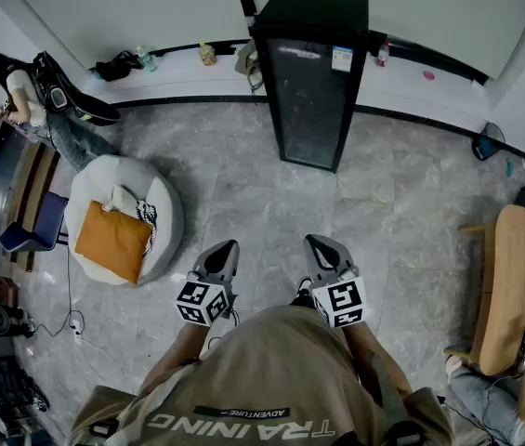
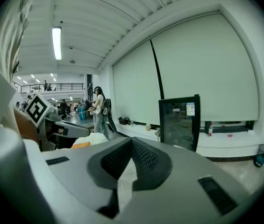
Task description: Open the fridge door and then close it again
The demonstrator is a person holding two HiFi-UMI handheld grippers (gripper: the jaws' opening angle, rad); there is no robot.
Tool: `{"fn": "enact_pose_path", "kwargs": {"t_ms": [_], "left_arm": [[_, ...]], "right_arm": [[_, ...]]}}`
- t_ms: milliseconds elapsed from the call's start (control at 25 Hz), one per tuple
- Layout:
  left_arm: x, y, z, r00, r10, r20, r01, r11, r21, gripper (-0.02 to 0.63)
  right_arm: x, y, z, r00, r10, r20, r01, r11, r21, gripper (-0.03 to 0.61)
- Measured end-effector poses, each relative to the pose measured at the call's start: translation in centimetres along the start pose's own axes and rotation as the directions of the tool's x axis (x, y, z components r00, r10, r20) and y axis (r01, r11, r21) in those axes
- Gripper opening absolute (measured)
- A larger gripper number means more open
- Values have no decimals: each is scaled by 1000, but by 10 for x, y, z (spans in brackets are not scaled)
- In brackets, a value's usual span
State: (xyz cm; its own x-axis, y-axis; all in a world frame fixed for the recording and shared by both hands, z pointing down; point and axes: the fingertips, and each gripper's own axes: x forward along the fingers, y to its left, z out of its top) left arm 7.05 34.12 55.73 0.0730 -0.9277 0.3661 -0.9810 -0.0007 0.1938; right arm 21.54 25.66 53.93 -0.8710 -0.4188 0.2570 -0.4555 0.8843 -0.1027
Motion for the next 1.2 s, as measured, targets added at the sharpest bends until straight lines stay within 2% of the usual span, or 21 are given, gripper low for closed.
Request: {"fn": "enact_pose_path", "kwargs": {"t_ms": [400, 640, 880, 1040, 1200], "left_arm": [[71, 2, 30, 999, 35, 27, -36, 999, 32, 2], [80, 11, 27, 996, 85, 17, -85, 996, -14, 0], [83, 44, 17, 992, 122, -16, -123, 991, -45, 2], [102, 65, 14, 994, 105, -16, -106, 992, -71, 1], [128, 87, 42, 998, 64, 29, -62, 996, -60, 1]], "right_arm": [[40, -59, 22, 997, 76, 33, -74, 997, -35, -5], [58, -68, 7, 994, 106, -21, -107, 993, -42, -5], [87, -65, -3, 989, 125, -84, -128, 991, -33, -5], [111, -68, -4, 987, 113, -114, -119, 992, -50, -5], [139, -78, 19, 992, 64, -104, -69, 996, -49, -5]]}}
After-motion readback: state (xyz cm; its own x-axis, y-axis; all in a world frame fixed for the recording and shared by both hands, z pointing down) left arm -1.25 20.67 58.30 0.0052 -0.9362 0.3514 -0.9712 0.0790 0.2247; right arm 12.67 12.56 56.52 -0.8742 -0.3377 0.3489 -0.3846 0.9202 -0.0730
